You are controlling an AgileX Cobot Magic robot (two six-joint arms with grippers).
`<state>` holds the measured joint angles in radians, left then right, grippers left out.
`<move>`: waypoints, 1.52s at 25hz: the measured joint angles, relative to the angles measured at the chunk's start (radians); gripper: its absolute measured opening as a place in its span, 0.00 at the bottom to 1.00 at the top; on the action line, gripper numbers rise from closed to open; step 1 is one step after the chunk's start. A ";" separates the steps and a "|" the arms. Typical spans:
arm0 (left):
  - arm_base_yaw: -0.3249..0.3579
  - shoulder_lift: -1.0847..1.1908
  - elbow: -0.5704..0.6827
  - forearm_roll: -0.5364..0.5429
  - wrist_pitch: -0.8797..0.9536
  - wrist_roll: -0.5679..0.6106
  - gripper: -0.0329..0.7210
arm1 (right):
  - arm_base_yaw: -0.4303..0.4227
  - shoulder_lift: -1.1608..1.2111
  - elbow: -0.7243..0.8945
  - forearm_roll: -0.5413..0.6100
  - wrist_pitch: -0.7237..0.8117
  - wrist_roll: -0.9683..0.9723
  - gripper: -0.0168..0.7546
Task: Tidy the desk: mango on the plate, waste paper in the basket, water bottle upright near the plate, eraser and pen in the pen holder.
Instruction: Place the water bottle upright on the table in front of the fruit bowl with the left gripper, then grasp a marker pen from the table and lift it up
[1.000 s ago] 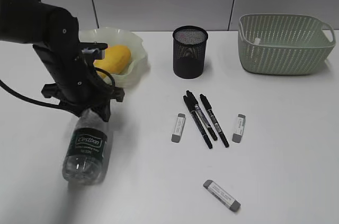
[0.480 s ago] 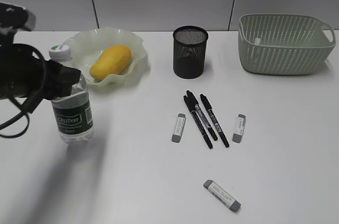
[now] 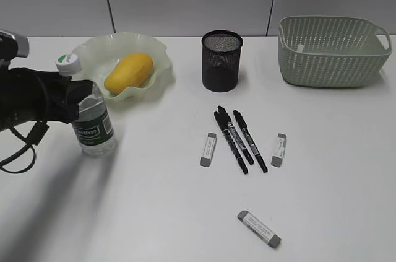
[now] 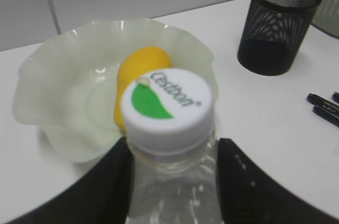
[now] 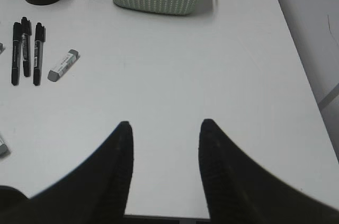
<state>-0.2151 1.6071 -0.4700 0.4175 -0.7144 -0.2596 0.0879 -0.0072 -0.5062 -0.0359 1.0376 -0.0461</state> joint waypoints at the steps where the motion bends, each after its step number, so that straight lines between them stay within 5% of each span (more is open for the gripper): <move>1: 0.000 0.004 0.000 0.007 -0.012 0.000 0.51 | 0.000 0.000 0.000 0.000 0.000 0.000 0.46; 4: 0.000 0.007 0.000 0.013 -0.017 0.001 0.53 | 0.000 0.000 0.000 0.000 0.000 0.000 0.45; 9: 0.000 -0.049 0.000 0.015 -0.002 0.001 0.75 | 0.000 0.000 0.000 0.000 0.000 0.000 0.44; 14: 0.000 -0.258 0.000 0.005 0.167 -0.015 0.79 | 0.000 0.000 0.000 0.000 0.000 0.000 0.44; 17: 0.000 -0.465 -0.014 -0.030 0.449 -0.059 0.76 | 0.000 0.000 0.000 0.000 0.000 0.000 0.44; 23: 0.000 -0.907 -0.147 -0.067 1.314 -0.072 0.57 | 0.000 0.000 0.000 0.000 0.000 0.000 0.44; 28: 0.000 -1.162 -0.188 -0.193 1.764 0.005 0.51 | 0.000 0.000 0.000 0.001 0.000 0.000 0.44; 38: 0.000 -1.600 -0.102 -0.214 1.871 0.085 0.45 | 0.000 0.000 0.000 0.004 0.000 0.000 0.44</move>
<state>-0.2151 0.0071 -0.5725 0.2038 1.1568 -0.1747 0.0879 -0.0072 -0.5062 -0.0315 1.0376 -0.0457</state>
